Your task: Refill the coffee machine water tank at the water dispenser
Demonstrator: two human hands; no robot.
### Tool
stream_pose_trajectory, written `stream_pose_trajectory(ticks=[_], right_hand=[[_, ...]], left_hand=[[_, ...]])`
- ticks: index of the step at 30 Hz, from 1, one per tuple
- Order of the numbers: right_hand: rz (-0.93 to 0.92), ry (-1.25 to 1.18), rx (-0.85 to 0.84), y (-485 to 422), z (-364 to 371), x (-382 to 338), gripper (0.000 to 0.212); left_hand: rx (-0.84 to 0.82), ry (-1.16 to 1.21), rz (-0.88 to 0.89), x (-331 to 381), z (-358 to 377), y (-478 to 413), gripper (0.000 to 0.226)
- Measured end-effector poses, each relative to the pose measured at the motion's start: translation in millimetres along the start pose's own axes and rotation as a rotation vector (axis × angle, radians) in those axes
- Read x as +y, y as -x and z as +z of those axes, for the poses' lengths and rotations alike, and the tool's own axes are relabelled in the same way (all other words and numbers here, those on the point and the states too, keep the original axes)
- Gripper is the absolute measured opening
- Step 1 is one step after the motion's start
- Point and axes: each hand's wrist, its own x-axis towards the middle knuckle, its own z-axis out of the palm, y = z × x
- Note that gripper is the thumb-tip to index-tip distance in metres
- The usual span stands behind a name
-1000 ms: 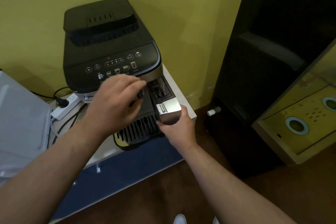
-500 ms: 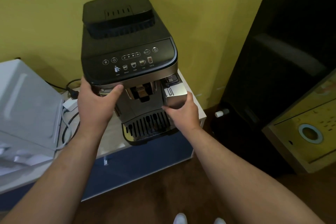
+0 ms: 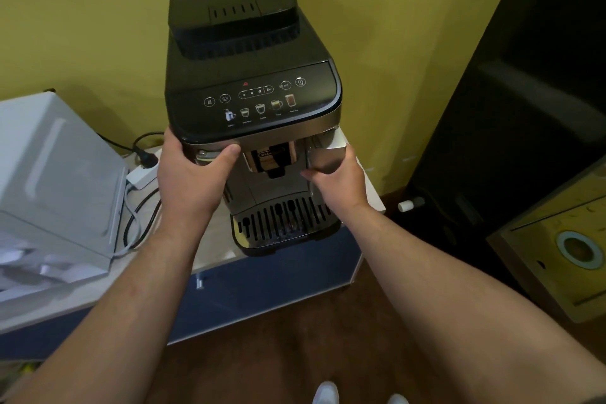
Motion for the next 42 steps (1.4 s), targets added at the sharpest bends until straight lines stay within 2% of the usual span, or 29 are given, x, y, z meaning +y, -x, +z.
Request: stream_pose_trajectory(ticks=[4,11,32,35,39,42], right_hand=[[-0.046,-0.036,-0.004,-16,5,0,0.056],[-0.065,-0.107,-0.036,-34,14,5,0.054],[-0.117,0.044,-0.057,-49,12,12,0.06],[-0.132,0.141,-0.039,-45,8,8,0.063],[-0.04,0.12,-0.113,-46,4,0,0.065],[-0.04,0.189,-0.139,-45,-1,-4,0.061]], left_hand=[[-0.005,0.0,0.009,-2,0,-1,0.06],[-0.002,-0.004,0.018,-2,0,-1,0.059],[0.016,0.027,0.002,-2,3,0,0.06],[0.019,0.034,-0.006,0,2,1,0.057],[0.001,0.033,-0.002,0,1,0,0.057],[0.008,0.032,-0.01,0,0,0,0.059]])
